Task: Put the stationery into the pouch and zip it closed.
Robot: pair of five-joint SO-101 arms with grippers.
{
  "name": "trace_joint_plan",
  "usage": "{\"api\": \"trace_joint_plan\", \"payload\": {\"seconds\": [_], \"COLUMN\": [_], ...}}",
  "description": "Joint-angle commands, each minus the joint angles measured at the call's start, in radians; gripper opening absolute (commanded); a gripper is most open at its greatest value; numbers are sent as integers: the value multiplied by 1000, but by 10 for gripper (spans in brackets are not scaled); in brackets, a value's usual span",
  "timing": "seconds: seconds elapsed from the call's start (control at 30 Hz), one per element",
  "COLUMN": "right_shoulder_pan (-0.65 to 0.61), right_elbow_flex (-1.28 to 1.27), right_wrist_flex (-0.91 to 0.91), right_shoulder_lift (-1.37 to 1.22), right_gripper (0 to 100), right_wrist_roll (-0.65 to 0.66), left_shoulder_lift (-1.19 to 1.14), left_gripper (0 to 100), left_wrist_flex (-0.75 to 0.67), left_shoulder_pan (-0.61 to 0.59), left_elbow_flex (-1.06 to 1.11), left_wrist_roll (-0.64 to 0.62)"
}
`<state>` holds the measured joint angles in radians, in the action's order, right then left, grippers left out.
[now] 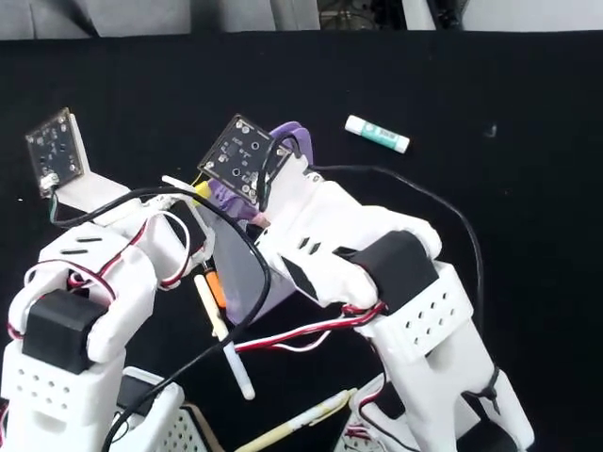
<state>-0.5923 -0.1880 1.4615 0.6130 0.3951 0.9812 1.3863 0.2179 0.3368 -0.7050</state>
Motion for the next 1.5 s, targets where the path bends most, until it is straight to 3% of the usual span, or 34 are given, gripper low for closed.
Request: {"api": "trace_joint_plan", "payload": {"seconds": [0.0, 0.17, 0.4, 0.57, 0.77, 0.83, 1.1, 1.27, 1.47], "right_shoulder_pan": [5, 5, 6, 6, 6, 6, 6, 6, 6], "right_elbow_flex": [-30, -30, -33, -36, -36, -35, -30, -24, 62], "right_wrist_flex": [6, 6, 6, 6, 6, 6, 6, 6, 11], "right_shoulder_lift": [1, 1, 1, 2, 2, 2, 2, 2, 1], "right_gripper": [11, 11, 11, 11, 11, 11, 11, 11, 11], "right_wrist_roll": [6, 9, 11, 11, 11, 11, 11, 11, 11], "left_shoulder_lift": [-5, -14, -5, -5, -5, -5, 20, 77, 86], "left_gripper": [54, 59, 145, 154, 59, 25, 30, 30, 30], "left_wrist_flex": [11, 20, 103, 120, 141, 138, 141, 107, 5], "left_shoulder_pan": [-25, -24, 140, 156, 156, 156, 156, 145, -54], "left_elbow_flex": [19, 21, 13, 22, 13, 13, 13, -36, -113], "left_wrist_roll": [8, 11, 12, 14, 20, 77, 114, 316, 440]}}
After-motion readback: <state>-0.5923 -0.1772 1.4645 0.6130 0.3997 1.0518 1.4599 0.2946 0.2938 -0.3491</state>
